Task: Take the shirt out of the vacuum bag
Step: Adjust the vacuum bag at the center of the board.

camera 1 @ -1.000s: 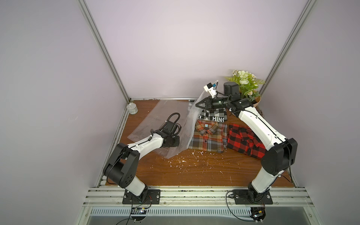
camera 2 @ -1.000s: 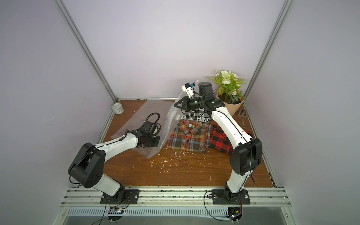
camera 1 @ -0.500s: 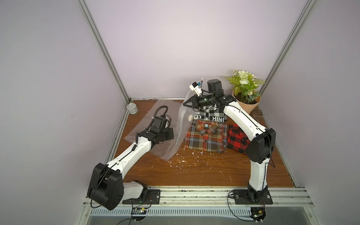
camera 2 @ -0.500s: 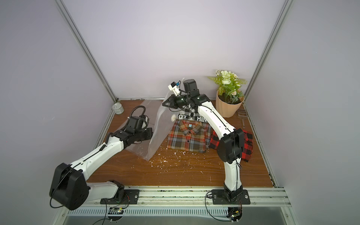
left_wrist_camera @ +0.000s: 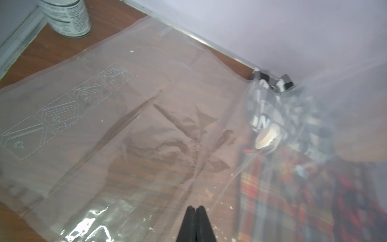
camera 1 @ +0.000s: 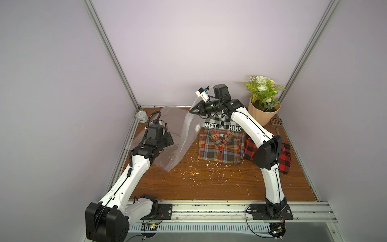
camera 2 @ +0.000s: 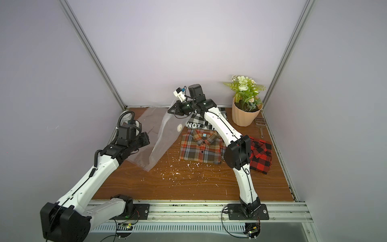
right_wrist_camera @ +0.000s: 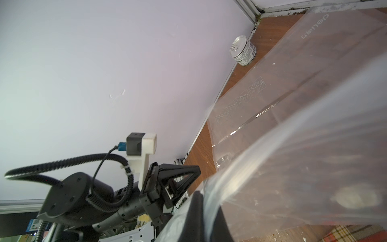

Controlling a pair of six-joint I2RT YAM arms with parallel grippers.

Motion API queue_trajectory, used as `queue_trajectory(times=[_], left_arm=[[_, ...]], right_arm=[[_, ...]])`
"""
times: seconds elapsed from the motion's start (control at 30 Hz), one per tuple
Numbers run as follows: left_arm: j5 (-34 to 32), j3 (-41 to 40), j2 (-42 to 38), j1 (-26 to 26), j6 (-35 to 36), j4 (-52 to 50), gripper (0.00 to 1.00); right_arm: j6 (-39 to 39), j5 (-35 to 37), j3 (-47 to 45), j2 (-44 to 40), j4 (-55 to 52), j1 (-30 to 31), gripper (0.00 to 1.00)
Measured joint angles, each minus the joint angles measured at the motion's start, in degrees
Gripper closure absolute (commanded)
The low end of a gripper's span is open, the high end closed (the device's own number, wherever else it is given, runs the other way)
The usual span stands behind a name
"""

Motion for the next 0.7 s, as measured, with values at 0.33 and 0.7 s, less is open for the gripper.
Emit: queue_trajectory(times=[0.33,0.7], left_arm=[[1.03,-1.95,13.07,-2.12,4.96,0.52,0.99],[-0.37,-6.78,15.37,-6.71,5.22,2.93,0.99]], right_arm=[[-5.29,0.83,-9.4,-8.44,-6.08,-2.16,1.0],[-11.02,-2.27,-10.47,-15.43,-12.33,-10.27,1.0]])
